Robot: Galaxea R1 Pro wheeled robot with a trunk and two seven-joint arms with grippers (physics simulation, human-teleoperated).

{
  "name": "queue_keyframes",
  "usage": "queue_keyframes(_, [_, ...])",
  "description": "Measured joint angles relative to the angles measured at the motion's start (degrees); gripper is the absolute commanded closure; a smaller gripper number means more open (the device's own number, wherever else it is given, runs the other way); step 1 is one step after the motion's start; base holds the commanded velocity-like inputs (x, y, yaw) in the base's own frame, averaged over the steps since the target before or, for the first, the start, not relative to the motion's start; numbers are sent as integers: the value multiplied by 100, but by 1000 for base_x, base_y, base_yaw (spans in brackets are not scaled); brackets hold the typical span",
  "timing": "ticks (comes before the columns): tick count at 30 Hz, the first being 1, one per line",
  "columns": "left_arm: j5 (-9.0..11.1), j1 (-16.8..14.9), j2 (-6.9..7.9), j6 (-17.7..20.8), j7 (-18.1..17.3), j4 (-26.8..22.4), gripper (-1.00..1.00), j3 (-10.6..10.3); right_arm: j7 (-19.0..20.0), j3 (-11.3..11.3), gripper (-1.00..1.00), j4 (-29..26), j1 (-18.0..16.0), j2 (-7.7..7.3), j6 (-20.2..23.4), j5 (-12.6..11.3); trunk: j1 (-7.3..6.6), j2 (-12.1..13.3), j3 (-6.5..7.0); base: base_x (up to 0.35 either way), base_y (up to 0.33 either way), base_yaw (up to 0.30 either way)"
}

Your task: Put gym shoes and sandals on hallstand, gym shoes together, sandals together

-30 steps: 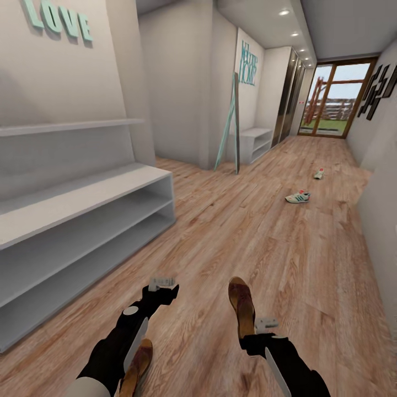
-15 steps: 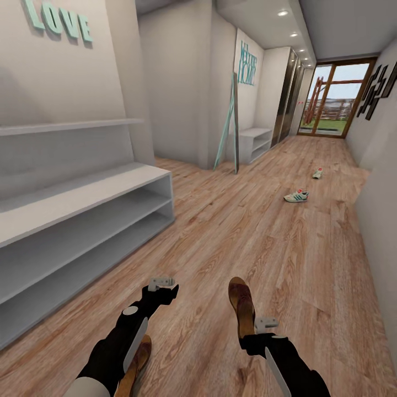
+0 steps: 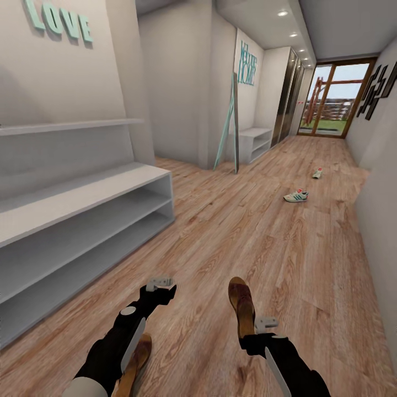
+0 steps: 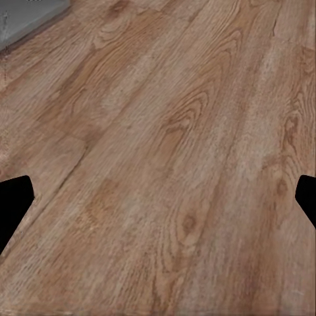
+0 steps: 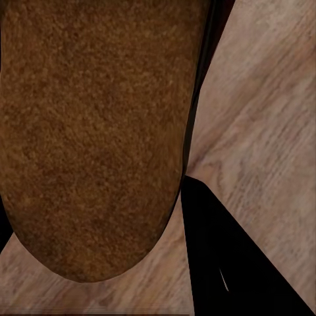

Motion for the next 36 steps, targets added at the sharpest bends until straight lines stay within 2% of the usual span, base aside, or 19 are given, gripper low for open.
queue_keyframes(4, [-3, 8, 95, 0, 2, 27, -100, -7, 0, -3, 100, -2, 0, 0, 0, 0, -1, 0, 0, -23, 0, 0])
queue_keyframes(7, [-16, 17, 287, -23, 7, 327, -100, 0, 0, -2, 100, -3, 0, 0, 0, 2, -1, 0, 0, -2, 0, 0])
queue_keyframes(11, [-12, 17, 435, -198, 2, 410, -100, 0, 0, -5, 100, -7, 0, 0, 0, 0, -1, 0, 0, 0, 0, 0])
queue_keyframes(21, [-2, 18, 508, -262, -6, 465, -100, 9, 0, -5, 100, -9, 0, 0, 0, 2, -1, 0, -6, 0, 0, 0])
queue_keyframes(24, [-5, 18, 512, -293, -6, 671, -100, 11, 0, -6, 100, -6, 1, 0, 0, 2, 65, -119, -76, 0, 0, 0])
queue_keyframes(26, [-7, 18, 512, -385, -6, 801, -100, 9, 0, -6, 100, -5, 1, 0, 0, 1, 70, -122, -135, 0, 0, 0])
queue_keyframes(32, [-8, 18, 540, -1025, -10, 1562, -100, 20, 0, -6, 100, -8, 0, 0, 0, 1, 86, -131, -323, 0, 0, 0])
queue_keyframes(36, [-8, 20, 652, -1548, -16, 1961, -100, 25, 0, -6, 100, -5, 0, 0, 0, 0, 96, -136, -449, 0, 0, 0])
